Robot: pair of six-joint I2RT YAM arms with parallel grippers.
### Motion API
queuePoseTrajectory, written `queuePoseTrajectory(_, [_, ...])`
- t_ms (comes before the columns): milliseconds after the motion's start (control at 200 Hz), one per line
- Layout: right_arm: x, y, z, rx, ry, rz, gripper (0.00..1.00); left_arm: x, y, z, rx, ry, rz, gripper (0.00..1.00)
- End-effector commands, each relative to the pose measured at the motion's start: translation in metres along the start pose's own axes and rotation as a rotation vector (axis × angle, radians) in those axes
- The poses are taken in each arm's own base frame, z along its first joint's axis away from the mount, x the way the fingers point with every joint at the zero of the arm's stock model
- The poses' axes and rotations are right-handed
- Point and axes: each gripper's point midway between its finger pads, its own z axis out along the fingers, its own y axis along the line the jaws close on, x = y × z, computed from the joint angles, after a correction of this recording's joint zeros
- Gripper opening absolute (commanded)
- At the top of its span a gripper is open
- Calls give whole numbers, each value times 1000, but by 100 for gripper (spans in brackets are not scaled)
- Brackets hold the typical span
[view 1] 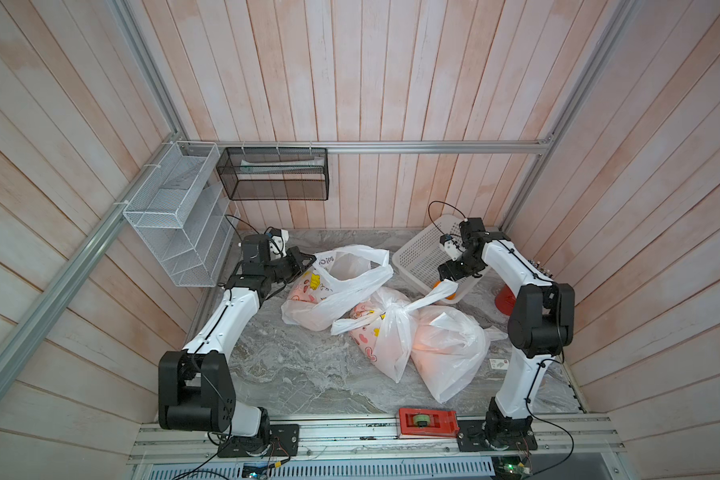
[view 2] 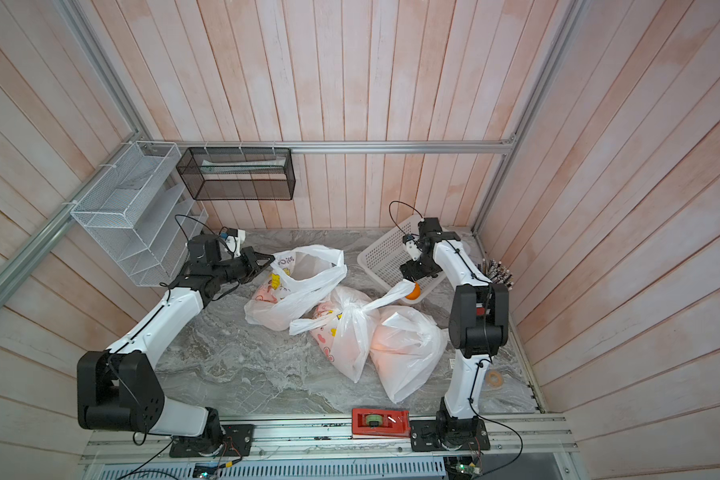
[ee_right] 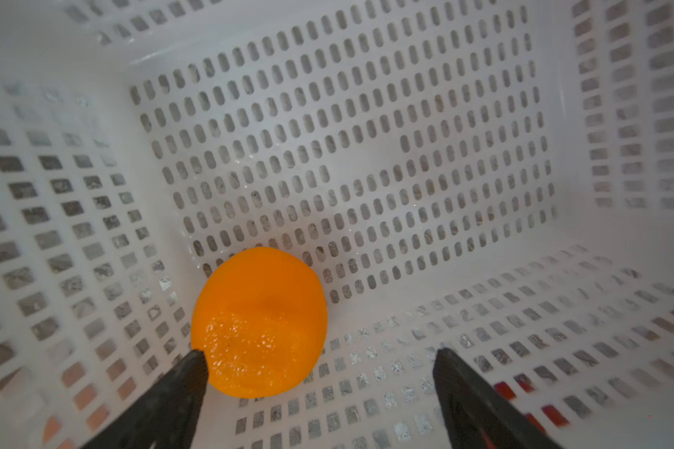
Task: Place the oranges into plastic bags & tie knots
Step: Pick up the orange from the basket.
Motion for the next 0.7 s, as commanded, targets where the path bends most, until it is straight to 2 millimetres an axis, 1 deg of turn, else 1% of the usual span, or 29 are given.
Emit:
queuePoseTrajectory(0, [5, 12, 3, -34, 62, -180, 96, -7, -5, -6, -6, -24, 32, 0])
queuePoseTrajectory(105, [9, 17, 10, -54, 101, -222, 97, -8, -5, -5, -7, -23, 35, 0])
queuePoseTrajectory(305, [23, 18, 30, -74, 205, -228, 97, -8, -5, -5, -10, -20, 39, 0])
queuePoseTrajectory(440, [28, 15, 43, -70, 240, -234, 97, -8, -5, -5, -13, -22, 39, 0])
queuePoseTrajectory(565, [32, 8, 56, -45, 269, -237, 97, -8, -3, -4, -15, -19, 35, 0])
queuePoseTrajectory(695, [31, -1, 67, -31, 300, -210, 89, -8, -2, -3, -15, -17, 30, 0])
